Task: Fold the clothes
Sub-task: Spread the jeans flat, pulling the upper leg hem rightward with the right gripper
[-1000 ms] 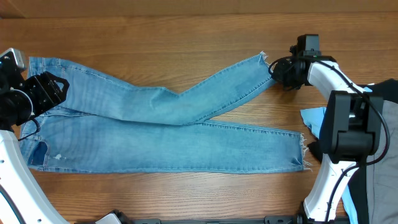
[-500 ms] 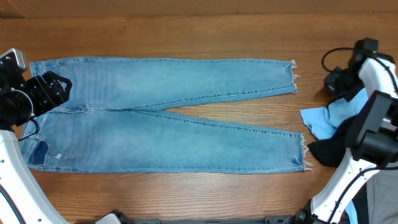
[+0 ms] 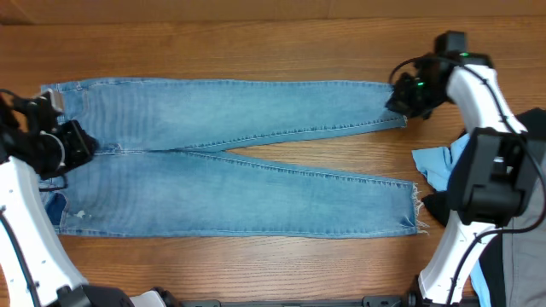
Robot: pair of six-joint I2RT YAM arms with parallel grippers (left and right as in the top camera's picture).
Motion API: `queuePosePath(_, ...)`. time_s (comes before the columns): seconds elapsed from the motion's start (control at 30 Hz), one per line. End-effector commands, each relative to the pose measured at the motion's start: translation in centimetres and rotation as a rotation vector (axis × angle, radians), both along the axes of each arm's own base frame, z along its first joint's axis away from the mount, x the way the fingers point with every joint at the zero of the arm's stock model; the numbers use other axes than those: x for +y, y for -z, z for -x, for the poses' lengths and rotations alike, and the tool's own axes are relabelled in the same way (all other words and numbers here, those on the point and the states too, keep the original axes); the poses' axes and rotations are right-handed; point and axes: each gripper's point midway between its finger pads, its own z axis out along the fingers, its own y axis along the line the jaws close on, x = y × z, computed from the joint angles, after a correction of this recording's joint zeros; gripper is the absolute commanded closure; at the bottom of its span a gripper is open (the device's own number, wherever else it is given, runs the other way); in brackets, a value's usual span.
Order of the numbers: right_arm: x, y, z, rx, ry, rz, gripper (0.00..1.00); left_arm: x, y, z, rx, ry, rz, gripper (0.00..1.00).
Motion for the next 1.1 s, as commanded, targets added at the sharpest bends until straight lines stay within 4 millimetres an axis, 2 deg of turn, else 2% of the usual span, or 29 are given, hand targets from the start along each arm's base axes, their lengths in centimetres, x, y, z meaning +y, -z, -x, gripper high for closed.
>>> queuePosePath(0.0, -0.7, 3.4, 0.6, 0.057, 0.088, 0.143, 0.88, -2.1, 1.3, -0.5, 0.003, 0.088, 0.084, 0.74)
queuePosePath(0.07, -1.9, 4.9, 0.5, 0.062, 0.124, 0.221, 0.87, -2.1, 1.7, -0.2, 0.027, 0.085, 0.086, 0.70)
queuePosePath(0.13, -2.8, 6.0, 0.5, 0.074, 0.139, 0.243, 0.87, -1.2, 2.1, 0.3, 0.061, 0.063, 0.042, 0.68)
queuePosePath(0.17, -3.4, 6.2, 0.5, 0.076, 0.152, 0.254, 0.87, -0.8, 2.2, 0.5, 0.073, 0.056, 0.025, 0.59)
queuePosePath(0.2, -4.4, 6.4, 0.5, 0.078, 0.169, 0.271, 0.87, -0.5, 2.4, 0.6, 0.086, 0.048, 0.004, 0.43)
queuePosePath(0.23, -5.3, 6.4, 0.5, 0.080, 0.192, 0.278, 0.87, -0.1, 2.5, 0.8, 0.098, 0.036, -0.014, 0.33)
queuePosePath(0.33, -7.4, 6.1, 1.2, 0.113, 0.259, 0.248, 0.87, 1.3, 2.8, 1.2, 0.134, -0.063, -0.038, 0.17)
queuePosePath(0.43, -7.7, 4.6, 1.9, 0.135, 0.238, 0.126, 0.86, 2.7, 3.0, 1.8, 0.169, -0.192, -0.039, 0.11)
queuePosePath(0.47, -7.8, 3.7, 2.0, 0.124, 0.216, 0.095, 0.82, 3.2, 3.1, 2.0, 0.178, -0.231, -0.041, 0.09)
queuePosePath(0.53, -8.0, 1.2, 2.1, 0.075, 0.177, 0.052, 0.78, 4.8, 3.3, 3.1, 0.213, -0.329, -0.060, 0.08)
queuePosePath(0.6, -7.9, -1.4, 2.1, 0.025, 0.165, 0.024, 0.73, 6.7, 3.5, 4.6, 0.253, -0.455, -0.079, 0.00)
queuePosePath(0.73, -6.8, -7.6, 2.5, -0.091, 0.155, -0.030, 0.65, 9.9, 4.2, 7.1, 0.280, -0.622, -0.066, 0.00)
queuePosePath(0.77, -6.0, -10.2, 3.1, -0.131, 0.144, -0.053, 0.61, 11.1, 5.1, 8.2, 0.289, -0.673, -0.056, 0.04)
queuePosePath(0.83, -5.0, -12.5, 4.3, -0.149, 0.129, -0.062, 0.59, 11.9, 6.4, 9.1, 0.307, -0.718, -0.033, 0.15)
queuePosePath(0.87, -4.5, -13.2, 4.9, -0.147, 0.123, -0.063, 0.59, 12.3, 7.4, 9.7, 0.325, -0.744, -0.017, 0.21)
queuePosePath(0.9, -3.5, -14.2, 6.3, -0.127, 0.109, -0.068, 0.59, 12.6, 9.4, 10.2, 0.348, -0.765, 0.013, 0.24)
queuePosePath(0.97, -2.4, -14.5, 7.7, -0.085, 0.091, -0.077, 0.59, 12.6, 11.8, 10.7, 0.389, -0.773, 0.052, 0.27)
queuePosePath(1.07, -0.8, -14.1, 9.5, -0.004, 0.060, -0.089, 0.59, 12.8, 14.7, 10.7, 0.434, -0.775, 0.088, 0.39)
